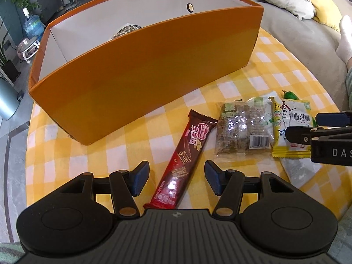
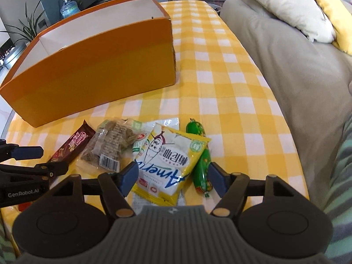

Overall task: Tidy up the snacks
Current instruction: 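Grasp the chocolate wafer bar with the left tool while the right tool grasps the yellow printed bag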

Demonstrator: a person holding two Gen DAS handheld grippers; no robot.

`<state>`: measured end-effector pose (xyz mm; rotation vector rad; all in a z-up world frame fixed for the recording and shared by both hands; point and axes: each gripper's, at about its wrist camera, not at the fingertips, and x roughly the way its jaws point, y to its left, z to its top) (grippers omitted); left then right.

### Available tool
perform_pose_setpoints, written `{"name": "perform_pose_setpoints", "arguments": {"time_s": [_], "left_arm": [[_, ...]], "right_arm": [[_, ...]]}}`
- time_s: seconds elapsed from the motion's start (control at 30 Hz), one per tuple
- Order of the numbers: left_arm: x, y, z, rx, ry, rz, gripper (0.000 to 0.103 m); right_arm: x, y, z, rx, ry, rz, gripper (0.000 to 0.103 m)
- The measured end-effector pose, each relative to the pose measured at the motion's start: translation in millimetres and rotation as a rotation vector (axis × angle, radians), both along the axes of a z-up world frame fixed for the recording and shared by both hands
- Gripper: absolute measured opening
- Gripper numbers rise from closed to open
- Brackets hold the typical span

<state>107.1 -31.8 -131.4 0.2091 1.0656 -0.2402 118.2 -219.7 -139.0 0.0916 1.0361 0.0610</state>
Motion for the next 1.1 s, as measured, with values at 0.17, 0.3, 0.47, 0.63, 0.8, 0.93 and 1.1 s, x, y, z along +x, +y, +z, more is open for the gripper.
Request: {"name": "perform_pose_setpoints", "arguments": {"time_s": [0.17,0.3,0.47,0.63,0.8,0.93,1.1], "left_arm": [[3,-1,-5,-0.003,0.006,0.008,0.067],[4,2,-7,-0.039,0.035,0.016,0.046],[4,6,-6,-0.104,0.059,0.022,0.040],[8,1,-7,-0.081,0.031,0.023,0.047],[12,-3,-10,-0.065,0.006,0.021,0.047],[12,-6,-11,-0.050,-0.015,0.014,0.047],[12,-7,-12,-0.065,-0.025,0.011,0.044]], "right_arm": [[2,14,-2,-0.053,-0.049,0.049,0.066],[3,20,-1,-0.019,-0.070,0.079,0.064],[5,27,-5,-0.038,-0.059,0.101,0.061],[9,27,-9,-0.038,-0.042,0.088,0.064],[12,27,-12,-0.033,-0.027,0.075,0.066],[15,28,-17,-0.040,-0.014,0.075,0.065],[13,34,-19,-0.080,-0.024,0.098,0.058]]}}
